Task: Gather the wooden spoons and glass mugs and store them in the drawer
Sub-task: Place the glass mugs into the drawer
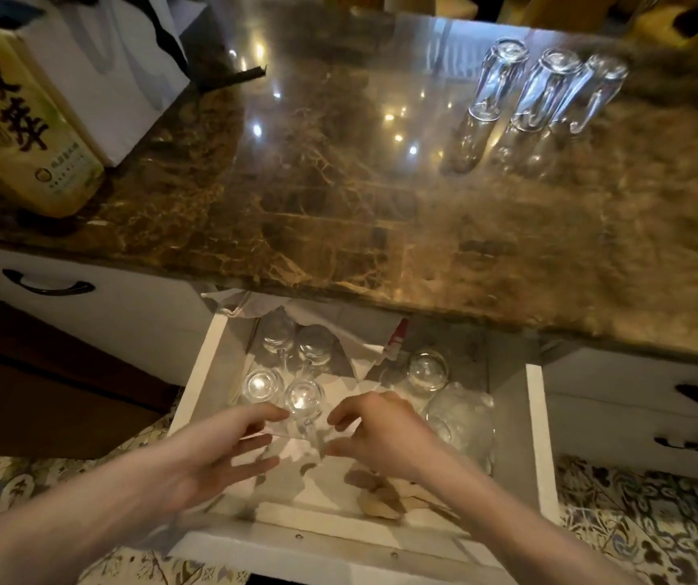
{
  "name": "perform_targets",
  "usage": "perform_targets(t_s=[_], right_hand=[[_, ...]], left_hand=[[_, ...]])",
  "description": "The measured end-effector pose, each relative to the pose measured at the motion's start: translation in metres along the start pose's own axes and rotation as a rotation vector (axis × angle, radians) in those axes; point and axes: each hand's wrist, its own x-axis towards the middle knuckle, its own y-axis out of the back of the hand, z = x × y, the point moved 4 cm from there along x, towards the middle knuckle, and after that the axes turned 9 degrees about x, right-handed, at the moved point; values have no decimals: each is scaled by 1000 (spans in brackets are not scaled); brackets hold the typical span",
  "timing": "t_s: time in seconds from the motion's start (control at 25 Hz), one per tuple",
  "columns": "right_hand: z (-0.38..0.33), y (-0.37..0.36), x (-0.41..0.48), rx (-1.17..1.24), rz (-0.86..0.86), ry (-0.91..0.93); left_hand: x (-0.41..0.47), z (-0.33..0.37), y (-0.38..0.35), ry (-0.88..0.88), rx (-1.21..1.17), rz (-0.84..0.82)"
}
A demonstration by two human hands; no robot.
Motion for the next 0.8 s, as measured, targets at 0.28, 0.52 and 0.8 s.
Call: perform_targets(t_s=[0.28, 0.52, 0.8], right_hand=[[-29, 175, -45, 393, 597, 207], [-1, 302, -15, 572, 1103, 140], [22, 364, 55, 438, 1246, -17]], left_hand=[[-65, 158, -67, -810, 435, 32], [-7, 292, -158, -1104, 501, 129], [64, 373, -217, -1152, 599, 315]])
